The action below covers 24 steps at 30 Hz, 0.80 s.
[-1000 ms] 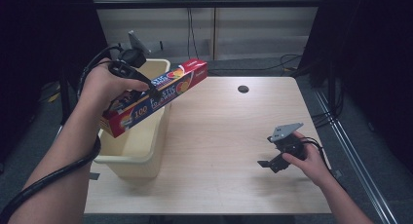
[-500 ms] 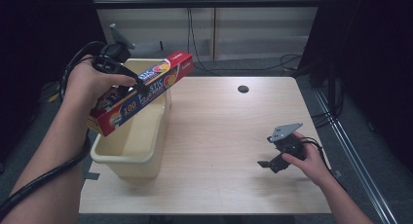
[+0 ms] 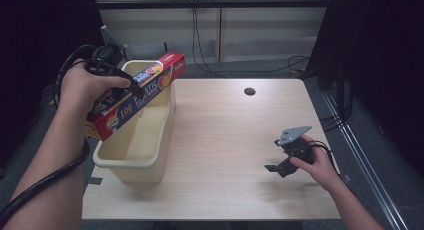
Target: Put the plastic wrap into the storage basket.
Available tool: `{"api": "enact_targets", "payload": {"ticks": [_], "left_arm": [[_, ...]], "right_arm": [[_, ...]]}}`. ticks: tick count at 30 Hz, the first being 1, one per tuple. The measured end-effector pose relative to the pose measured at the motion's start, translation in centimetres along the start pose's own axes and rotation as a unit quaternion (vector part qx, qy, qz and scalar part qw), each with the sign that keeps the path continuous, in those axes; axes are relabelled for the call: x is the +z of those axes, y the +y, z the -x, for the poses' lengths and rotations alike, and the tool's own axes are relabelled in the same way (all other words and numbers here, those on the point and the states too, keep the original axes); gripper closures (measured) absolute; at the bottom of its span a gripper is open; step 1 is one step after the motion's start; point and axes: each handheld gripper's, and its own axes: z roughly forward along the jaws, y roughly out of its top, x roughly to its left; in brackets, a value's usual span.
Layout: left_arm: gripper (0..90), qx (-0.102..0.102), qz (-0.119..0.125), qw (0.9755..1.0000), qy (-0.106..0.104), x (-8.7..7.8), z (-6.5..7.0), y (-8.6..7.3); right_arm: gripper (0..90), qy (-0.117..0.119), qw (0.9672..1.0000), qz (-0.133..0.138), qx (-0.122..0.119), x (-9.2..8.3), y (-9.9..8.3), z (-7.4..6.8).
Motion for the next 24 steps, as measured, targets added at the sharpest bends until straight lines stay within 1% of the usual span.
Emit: {"api": "enact_targets", "payload": {"ticks": [1, 2, 3, 4, 5, 7, 8, 9, 10, 11, 12, 13, 14, 16, 18, 21, 22, 23, 24], "left_arm": [[40.3, 0.0, 0.001, 1.0, 0.0, 0.0, -0.1, 0.0], [40.3, -0.006, 0.002, 1.0, 0.001, 0.0, -0.1, -0.1], [40.3, -0.005, 0.002, 1.0, 0.002, -0.1, -0.3, -0.1], [40.3, -0.014, 0.004, 0.9999, 0.0, 0.0, -0.3, -0.2], [40.3, -0.011, 0.001, 0.9999, 0.0, -0.1, -0.4, -0.2], [40.3, -0.019, 0.003, 0.9998, 0.003, -0.1, -0.6, -0.4], [40.3, -0.017, -0.001, 0.9998, 0.007, -0.2, -0.6, -0.4], [40.3, -0.021, 0.006, 0.9997, 0.011, -0.2, -0.6, -0.5], [40.3, -0.029, 0.008, 0.9995, 0.008, -0.2, -0.7, -0.5], [40.3, -0.029, 0.011, 0.9995, 0.008, -0.2, -0.8, -0.6], [40.4, -0.024, 0.01, 0.9996, 0.012, -0.2, -0.9, -0.6], [40.4, -0.035, 0.013, 0.9992, 0.011, -0.1, -0.8, -0.7], [40.4, -0.034, 0.012, 0.9993, 0.013, -0.1, -0.9, -0.7], [40.4, -0.04, 0.012, 0.9991, 0.012, -0.2, -1.0, -0.7], [40.4, -0.042, 0.012, 0.9988, 0.02, -0.2, -1.0, -0.8], [40.4, -0.054, 0.016, 0.9983, 0.016, -0.3, -1.3, -0.9], [40.4, -0.056, 0.017, 0.9981, 0.018, -0.4, -1.3, -1.0], [40.4, -0.054, 0.017, 0.9982, 0.02, -0.4, -1.3, -1.0], [40.4, -0.056, 0.016, 0.9981, 0.023, -0.4, -1.4, -1.1]], "right_arm": [[2.3, 0.0, 1.0, 0.0, 0.0, 0.0, 0.0, 0.0], [2.5, 0.0, 1.0, 0.001, -0.002, 0.0, 0.0, 0.1], [2.4, 0.002, 1.0, 0.001, -0.001, 0.0, 0.0, 0.1], [2.3, 0.002, 1.0, 0.002, -0.001, 0.0, 0.0, 0.1], [2.5, -0.005, 1.0, -0.001, -0.001, 0.0, 0.0, 0.1], [2.3, -0.005, 1.0, 0.001, -0.003, -0.1, 0.0, 0.1], [2.4, -0.004, 1.0, 0.001, -0.001, -0.1, 0.0, 0.1], [2.4, -0.004, 1.0, 0.001, -0.001, -0.1, 0.0, 0.1], [2.5, -0.003, 1.0, 0.001, -0.002, -0.1, 0.0, 0.1], [2.4, -0.006, 1.0, 0.002, 0.0, -0.1, 0.0, 0.1], [2.3, -0.01, 0.9999, 0.004, 0.0, -0.2, 0.0, 0.1], [2.4, -0.004, 1.0, 0.006, 0.001, -0.2, 0.0, 0.2], [2.5, 0.0, 1.0, 0.006, 0.001, -0.2, 0.0, 0.2], [2.3, -0.001, 1.0, 0.005, 0.002, -0.3, 0.0, 0.2], [2.4, -0.007, 1.0, 0.003, 0.0, -0.3, 0.0, 0.2], [2.4, -0.005, 1.0, 0.003, -0.001, -0.2, 0.0, 0.1], [2.4, -0.001, 1.0, 0.004, 0.0, -0.3, 0.0, 0.1], [2.5, 0.002, 1.0, 0.003, 0.001, -0.3, 0.0, 0.1], [2.4, -0.001, 1.0, 0.004, 0.0, -0.3, 0.0, 0.1]]}}
